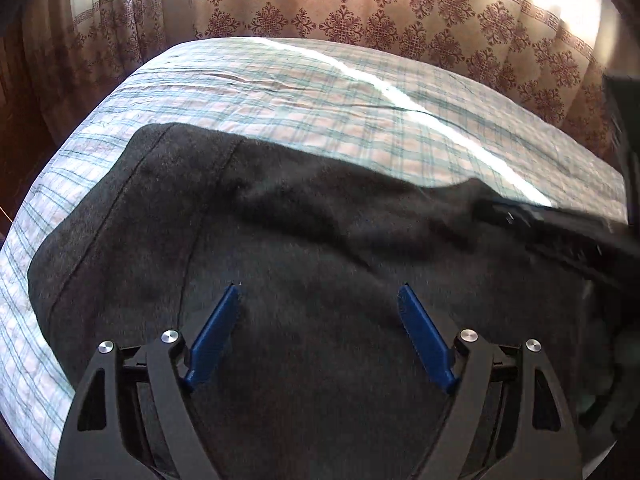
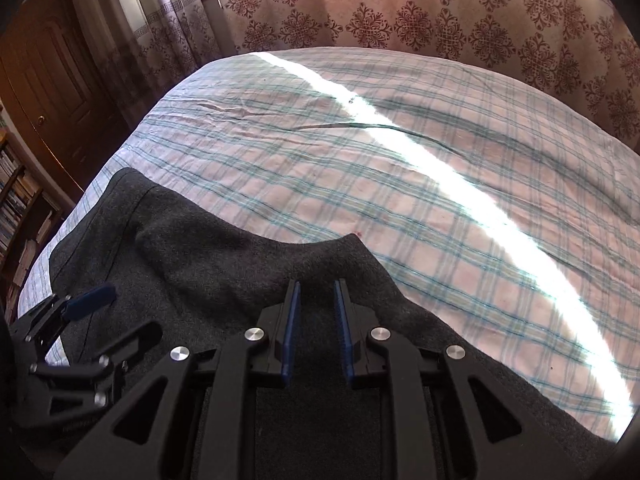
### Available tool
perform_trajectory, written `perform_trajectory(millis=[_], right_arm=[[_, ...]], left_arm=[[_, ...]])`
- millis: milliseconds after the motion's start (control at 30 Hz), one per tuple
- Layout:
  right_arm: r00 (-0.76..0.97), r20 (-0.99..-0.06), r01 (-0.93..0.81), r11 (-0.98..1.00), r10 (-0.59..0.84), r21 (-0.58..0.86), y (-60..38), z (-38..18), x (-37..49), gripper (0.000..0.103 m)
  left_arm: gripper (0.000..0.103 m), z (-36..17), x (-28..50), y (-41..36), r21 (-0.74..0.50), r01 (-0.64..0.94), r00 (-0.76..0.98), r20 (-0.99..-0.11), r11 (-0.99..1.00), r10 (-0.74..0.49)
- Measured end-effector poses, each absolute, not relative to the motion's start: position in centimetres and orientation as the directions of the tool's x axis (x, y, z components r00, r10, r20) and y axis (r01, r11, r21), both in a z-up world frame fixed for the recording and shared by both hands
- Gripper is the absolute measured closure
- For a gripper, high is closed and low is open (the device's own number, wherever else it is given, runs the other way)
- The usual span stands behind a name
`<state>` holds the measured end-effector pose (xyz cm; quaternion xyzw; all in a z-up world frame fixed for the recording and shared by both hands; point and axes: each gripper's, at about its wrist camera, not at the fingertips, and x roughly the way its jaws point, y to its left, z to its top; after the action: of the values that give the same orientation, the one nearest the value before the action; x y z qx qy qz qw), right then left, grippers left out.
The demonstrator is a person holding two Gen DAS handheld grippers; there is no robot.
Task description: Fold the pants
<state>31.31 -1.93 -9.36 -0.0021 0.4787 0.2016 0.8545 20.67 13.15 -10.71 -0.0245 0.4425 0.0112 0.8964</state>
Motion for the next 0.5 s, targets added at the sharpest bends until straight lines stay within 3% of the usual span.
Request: perform_trajectory(millis=[133,367,500], right_arm=[[0.43,-0.841,-0.321,0.926,0.329,0.199,-1.7,-10.9,33.5,0.082],[0.446,-0.826,-0.281,0.93,0.344,0.236,-3.2,-9.2,32.5,0.079],[0.516,-0.787,-0.264,0.937,0.338,0.229,-6.1,-7.2,28.5,0.068]], left_arm=[[0.02,-12.6,17.9,11.7,0.107,-0.01,0.607,-0.789,0.994,0.092],[0.02,-12.9,17.4,11.5,0.121,-0.006,0.617,-0.781,0.993,0.099],[0.02,-12.8,17.4,11.3,0.126,-0.009,0.614,-0.782,0.992,0.105]])
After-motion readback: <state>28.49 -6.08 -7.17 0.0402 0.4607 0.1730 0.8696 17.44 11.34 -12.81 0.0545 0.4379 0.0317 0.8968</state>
